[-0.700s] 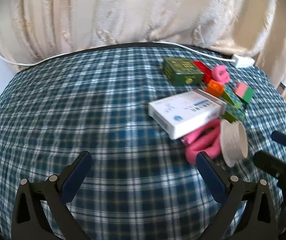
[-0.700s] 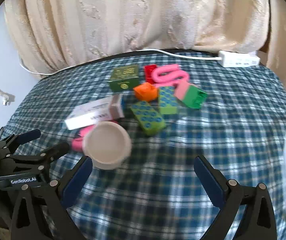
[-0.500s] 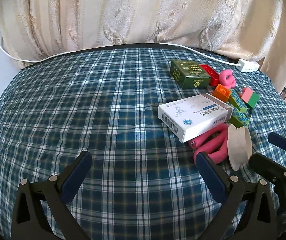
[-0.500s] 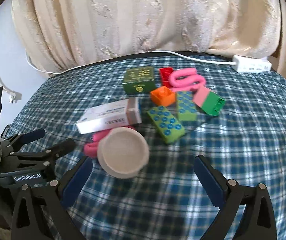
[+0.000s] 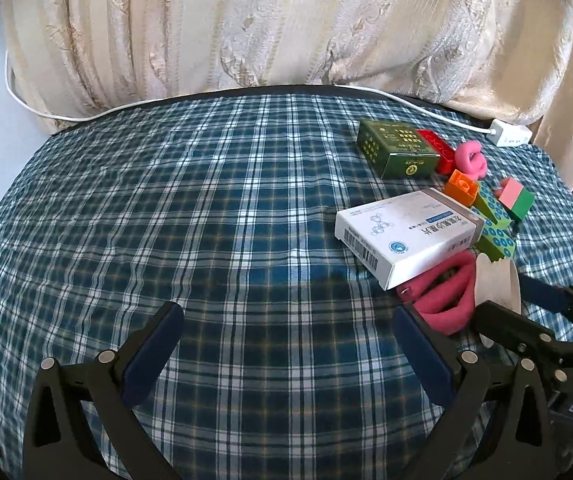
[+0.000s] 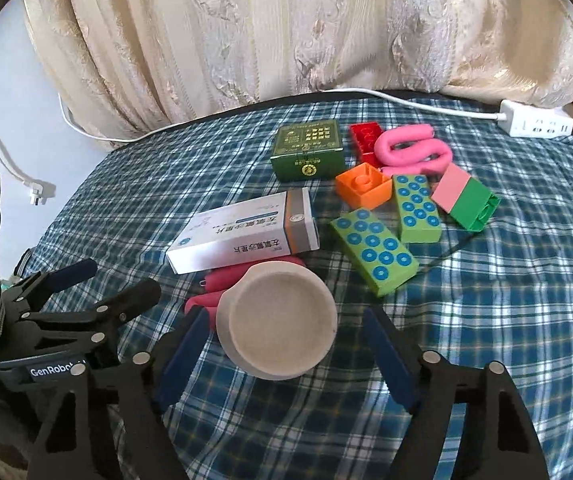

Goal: Organize objects
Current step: 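Hold the white round cap in the right gripper while the left gripper approaches the white medicine box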

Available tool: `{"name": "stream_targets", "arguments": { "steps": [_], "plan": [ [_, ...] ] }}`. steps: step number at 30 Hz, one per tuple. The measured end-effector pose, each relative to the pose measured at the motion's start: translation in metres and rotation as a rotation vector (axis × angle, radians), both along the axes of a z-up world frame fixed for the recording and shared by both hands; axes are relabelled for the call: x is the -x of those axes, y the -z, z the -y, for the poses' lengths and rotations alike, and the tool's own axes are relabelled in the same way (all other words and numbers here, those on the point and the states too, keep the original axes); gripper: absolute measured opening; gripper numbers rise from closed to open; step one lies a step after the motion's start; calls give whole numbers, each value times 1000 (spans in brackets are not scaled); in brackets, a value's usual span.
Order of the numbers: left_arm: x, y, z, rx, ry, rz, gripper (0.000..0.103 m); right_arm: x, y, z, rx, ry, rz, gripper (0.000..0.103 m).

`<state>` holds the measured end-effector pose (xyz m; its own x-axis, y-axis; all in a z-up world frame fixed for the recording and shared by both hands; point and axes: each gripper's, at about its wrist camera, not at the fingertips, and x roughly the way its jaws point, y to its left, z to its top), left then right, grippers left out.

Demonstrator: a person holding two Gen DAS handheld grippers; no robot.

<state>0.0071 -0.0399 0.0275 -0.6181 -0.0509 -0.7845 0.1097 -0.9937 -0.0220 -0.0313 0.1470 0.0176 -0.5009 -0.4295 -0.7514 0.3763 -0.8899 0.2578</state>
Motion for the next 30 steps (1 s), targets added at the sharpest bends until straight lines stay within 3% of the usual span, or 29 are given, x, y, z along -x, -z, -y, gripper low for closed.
{"name": "stream_targets", "arguments": {
  "steps": [4,18,30],
  "plan": [
    [4,3,-1,-11,7,6,103,-1,2,1,19,-15,12,64],
    [16,11,-17,-44,72,10,103,-27,-3,-36,-10,76,-36,64],
    [16,4,-30,-42,108,22,103,-43,-3,-73,29,147,-39,64]
  ]
}}
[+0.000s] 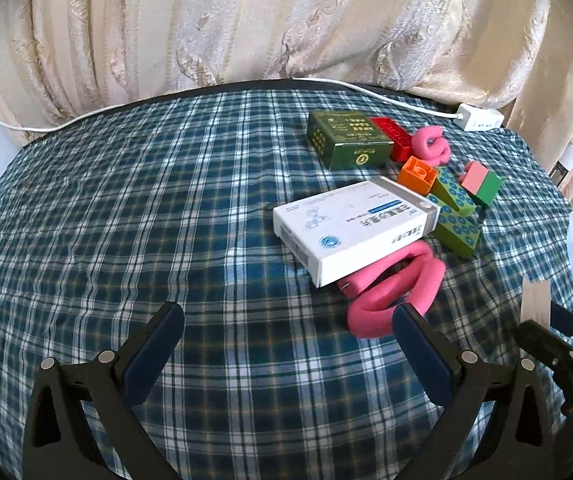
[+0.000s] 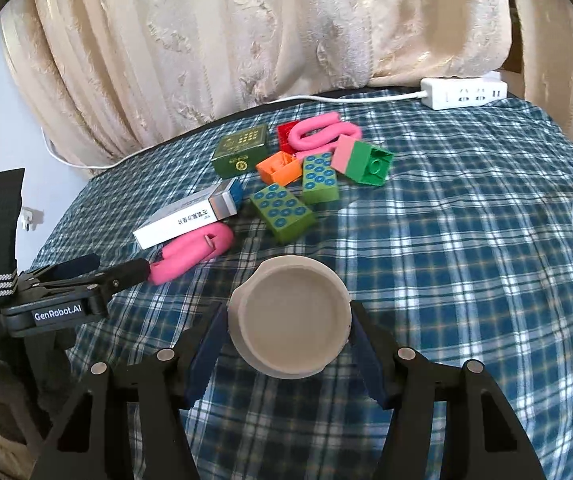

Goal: Organize objects
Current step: 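Hold the white round cap in the right gripper while the left gripper approaches the white medicine box, then grasp the white medicine box with the left gripper and lift it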

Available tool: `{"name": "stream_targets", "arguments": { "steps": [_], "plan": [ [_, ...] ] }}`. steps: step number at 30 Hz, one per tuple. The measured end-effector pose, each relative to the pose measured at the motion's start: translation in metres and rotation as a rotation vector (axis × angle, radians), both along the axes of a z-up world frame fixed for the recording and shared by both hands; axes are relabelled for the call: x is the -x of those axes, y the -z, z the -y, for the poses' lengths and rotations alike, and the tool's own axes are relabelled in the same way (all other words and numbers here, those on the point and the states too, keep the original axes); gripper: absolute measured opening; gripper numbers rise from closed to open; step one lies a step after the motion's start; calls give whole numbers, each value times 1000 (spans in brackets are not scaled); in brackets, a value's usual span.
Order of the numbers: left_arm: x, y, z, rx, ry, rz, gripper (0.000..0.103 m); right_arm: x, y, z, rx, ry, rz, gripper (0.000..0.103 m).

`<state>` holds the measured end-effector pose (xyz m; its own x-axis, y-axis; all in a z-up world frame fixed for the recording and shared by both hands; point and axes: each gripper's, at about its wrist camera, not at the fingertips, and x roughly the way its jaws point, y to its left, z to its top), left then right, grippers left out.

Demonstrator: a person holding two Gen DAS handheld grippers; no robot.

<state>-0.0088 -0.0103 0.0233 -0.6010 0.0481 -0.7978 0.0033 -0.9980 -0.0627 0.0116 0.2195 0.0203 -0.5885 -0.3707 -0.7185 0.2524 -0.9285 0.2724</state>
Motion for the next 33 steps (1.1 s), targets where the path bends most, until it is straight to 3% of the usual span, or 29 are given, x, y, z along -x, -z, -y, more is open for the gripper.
{"name": "stream_targets", "arguments": {
  "steps": [11,23,33],
  "plan": [
    [22,-17,-23,48,65,-31,103,-9,-4,-15,42,11,-19,64],
    [63,-3,-29,152,100,-16,103,-15,4,-28,77,35,-11,64],
    [86,0,-26,166,119,-20,103,-12,2,-32,82,48,-7,64]
  ]
}}
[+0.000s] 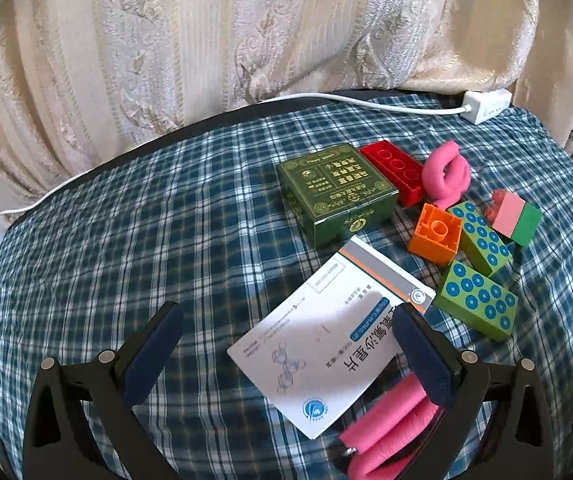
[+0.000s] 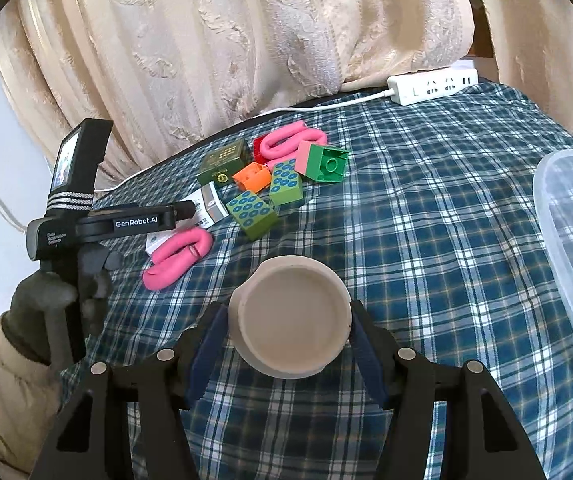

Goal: Organize objects
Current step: 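Grasp the white medicine box with the left gripper and lift it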

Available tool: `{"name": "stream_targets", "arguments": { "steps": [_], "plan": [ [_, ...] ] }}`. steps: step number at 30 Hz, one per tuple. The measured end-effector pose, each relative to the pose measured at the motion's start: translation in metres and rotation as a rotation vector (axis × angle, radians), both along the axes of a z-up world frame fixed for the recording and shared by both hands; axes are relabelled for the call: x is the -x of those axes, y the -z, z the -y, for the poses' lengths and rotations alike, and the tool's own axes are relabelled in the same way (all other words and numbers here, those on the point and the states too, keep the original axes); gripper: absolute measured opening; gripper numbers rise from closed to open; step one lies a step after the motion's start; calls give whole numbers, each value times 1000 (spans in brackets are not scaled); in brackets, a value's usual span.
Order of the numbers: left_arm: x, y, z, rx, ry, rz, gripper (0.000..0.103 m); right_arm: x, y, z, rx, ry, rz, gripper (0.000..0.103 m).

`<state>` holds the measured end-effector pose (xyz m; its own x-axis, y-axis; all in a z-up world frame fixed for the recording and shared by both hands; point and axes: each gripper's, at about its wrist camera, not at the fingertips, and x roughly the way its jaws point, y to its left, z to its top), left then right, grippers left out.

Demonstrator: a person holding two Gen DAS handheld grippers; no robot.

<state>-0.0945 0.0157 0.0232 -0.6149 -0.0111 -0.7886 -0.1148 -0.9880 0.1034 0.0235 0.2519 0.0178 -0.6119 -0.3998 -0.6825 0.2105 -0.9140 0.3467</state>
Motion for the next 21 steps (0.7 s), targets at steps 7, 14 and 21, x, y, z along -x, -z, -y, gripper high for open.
{"name": "stream_targets", "arguments": {
  "steps": [7,14,21],
  "plan": [
    [-4,3,-9,10,111,-9,103,1,2,0,-5,3,13,64],
    [-5,16,-24,84,165,-2,103,0,2,1,-12,15,19,64],
    [13,22,-2,9,107,49,103,-1,3,-2,-15,24,23,64]
  ]
}}
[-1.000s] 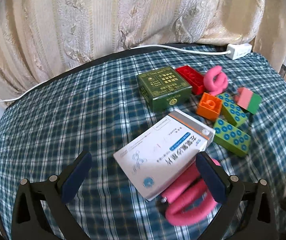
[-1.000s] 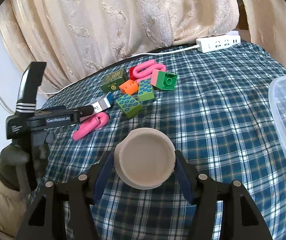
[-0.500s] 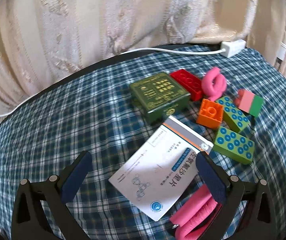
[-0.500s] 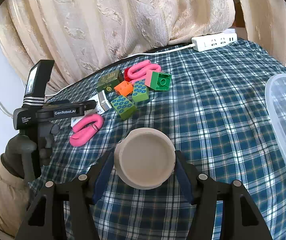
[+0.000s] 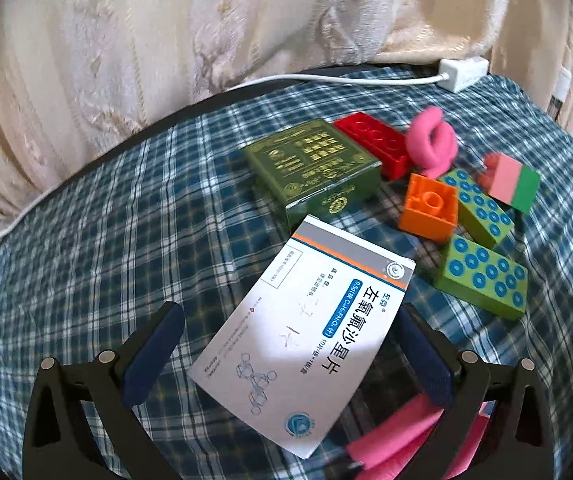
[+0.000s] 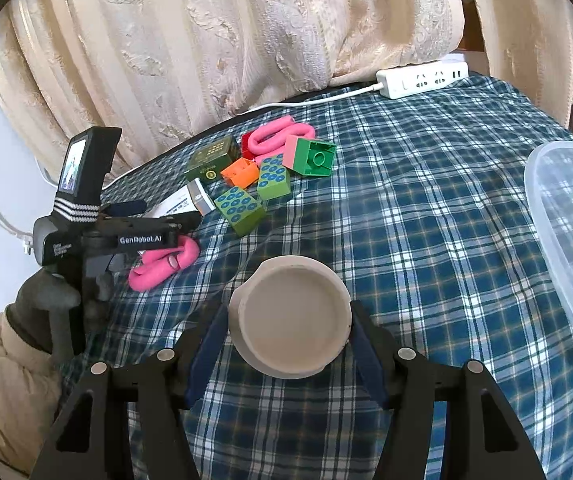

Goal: Organize objects
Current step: 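Grasp the white medicine box with the left gripper and lift it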

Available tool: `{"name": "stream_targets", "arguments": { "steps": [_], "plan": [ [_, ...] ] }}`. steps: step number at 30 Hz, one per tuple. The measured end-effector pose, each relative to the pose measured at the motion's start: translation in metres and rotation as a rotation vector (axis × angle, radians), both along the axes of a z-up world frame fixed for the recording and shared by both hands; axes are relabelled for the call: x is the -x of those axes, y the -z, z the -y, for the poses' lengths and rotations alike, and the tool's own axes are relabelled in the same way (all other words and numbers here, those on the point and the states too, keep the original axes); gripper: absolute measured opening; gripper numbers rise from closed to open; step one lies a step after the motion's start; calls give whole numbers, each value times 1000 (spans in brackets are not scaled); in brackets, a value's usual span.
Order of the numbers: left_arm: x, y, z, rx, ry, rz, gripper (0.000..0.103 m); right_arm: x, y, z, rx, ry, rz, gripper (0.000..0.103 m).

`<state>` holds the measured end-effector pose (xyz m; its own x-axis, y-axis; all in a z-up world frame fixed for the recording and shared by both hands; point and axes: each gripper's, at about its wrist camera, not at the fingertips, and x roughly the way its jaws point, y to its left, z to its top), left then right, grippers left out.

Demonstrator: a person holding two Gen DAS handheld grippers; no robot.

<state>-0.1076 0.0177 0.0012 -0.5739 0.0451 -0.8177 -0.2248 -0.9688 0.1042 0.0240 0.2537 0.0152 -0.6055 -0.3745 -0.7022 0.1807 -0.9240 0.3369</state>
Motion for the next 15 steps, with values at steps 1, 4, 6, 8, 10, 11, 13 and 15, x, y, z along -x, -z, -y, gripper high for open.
{"name": "stream_targets", "arguments": {
  "steps": [1,4,6,8,10,11,13,15],
  "plan": [
    [2,1,3,-19,-1,9,103,0,0,0,-1,0,1,64],
    [4,4,10,-69,-11,31,103,0,1,2,-4,-2,1,64],
    [5,5,15,-103,-21,38,100,0,1,2,-5,-2,1,64],
    [4,3,18,-126,-27,28,83,0,1,1,-5,-2,1,64],
    [4,-1,21,-129,-48,21,67,0,1,1,-6,-2,0,64],
    [4,-1,22,-131,-57,23,66,0,1,1,-6,-1,-1,64],
    [4,-2,26,-145,-69,24,66,-1,0,1,-6,-1,-4,64],
    [2,-2,28,-150,-75,23,66,-2,0,1,-6,-1,-7,64]
  ]
}}
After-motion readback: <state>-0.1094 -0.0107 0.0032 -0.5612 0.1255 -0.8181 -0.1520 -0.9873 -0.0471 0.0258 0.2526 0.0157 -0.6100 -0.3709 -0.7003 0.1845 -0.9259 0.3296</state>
